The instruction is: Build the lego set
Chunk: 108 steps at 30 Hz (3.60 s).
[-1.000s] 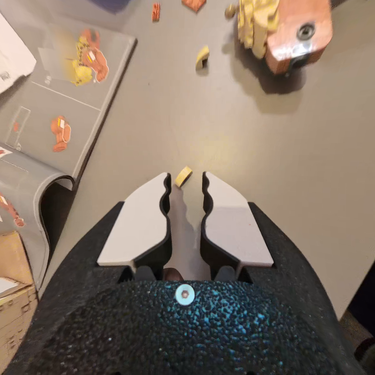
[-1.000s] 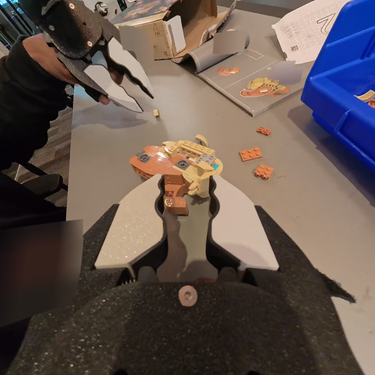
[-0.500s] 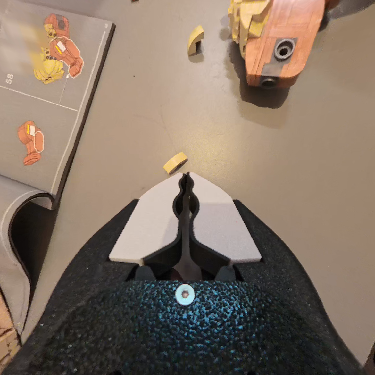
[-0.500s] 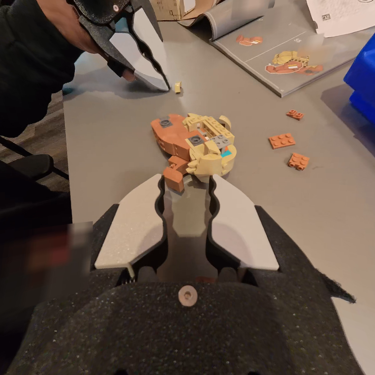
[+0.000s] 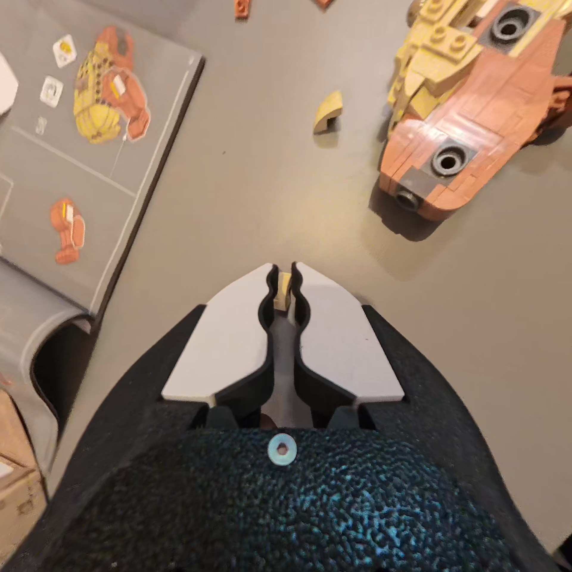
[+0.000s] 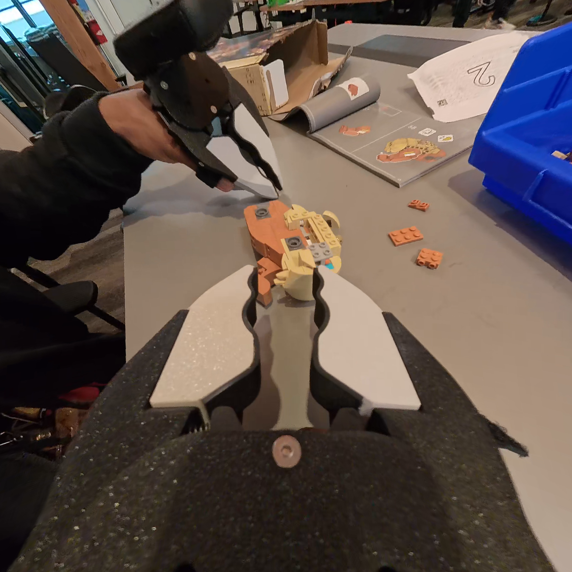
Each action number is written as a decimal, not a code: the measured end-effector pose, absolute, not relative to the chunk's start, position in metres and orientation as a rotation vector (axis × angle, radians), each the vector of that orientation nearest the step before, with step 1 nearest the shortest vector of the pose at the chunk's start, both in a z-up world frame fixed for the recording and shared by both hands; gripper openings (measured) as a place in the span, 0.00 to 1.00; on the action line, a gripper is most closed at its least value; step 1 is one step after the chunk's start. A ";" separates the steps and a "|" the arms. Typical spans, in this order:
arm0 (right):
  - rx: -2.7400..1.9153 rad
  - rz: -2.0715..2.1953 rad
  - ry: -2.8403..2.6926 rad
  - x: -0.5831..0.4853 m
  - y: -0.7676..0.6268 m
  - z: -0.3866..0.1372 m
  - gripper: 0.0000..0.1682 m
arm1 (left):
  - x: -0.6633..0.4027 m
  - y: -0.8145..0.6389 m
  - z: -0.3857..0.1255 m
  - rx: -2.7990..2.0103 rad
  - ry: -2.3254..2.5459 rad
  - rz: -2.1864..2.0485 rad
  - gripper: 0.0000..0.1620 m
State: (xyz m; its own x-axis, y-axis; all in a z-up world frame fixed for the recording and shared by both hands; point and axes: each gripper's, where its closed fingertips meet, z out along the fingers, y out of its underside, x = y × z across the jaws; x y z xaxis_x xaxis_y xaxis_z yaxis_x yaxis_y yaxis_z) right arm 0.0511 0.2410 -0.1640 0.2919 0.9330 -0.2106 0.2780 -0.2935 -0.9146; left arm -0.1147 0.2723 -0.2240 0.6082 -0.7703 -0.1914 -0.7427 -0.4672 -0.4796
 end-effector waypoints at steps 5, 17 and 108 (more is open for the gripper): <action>-1.728 1.074 -1.066 0.054 0.241 -0.158 0.20 | -0.094 0.273 -0.225 -2.159 1.436 -0.175 0.00; -1.690 1.152 -1.025 0.058 0.241 -0.150 0.19 | -0.123 0.257 -0.203 -2.258 1.153 -0.268 0.13; -1.946 0.705 -1.603 0.014 0.262 -0.221 0.24 | -0.035 0.247 -0.193 -1.969 1.165 -0.980 0.04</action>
State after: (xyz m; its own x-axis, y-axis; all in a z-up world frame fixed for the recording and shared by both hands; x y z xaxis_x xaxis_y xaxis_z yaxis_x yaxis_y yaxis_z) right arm 0.0143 0.2622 -0.2212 0.1654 0.9839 -0.0674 0.7148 -0.1667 -0.6792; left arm -0.0349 0.2471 -0.1932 0.3287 -0.9036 0.2747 -0.4253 -0.4013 -0.8112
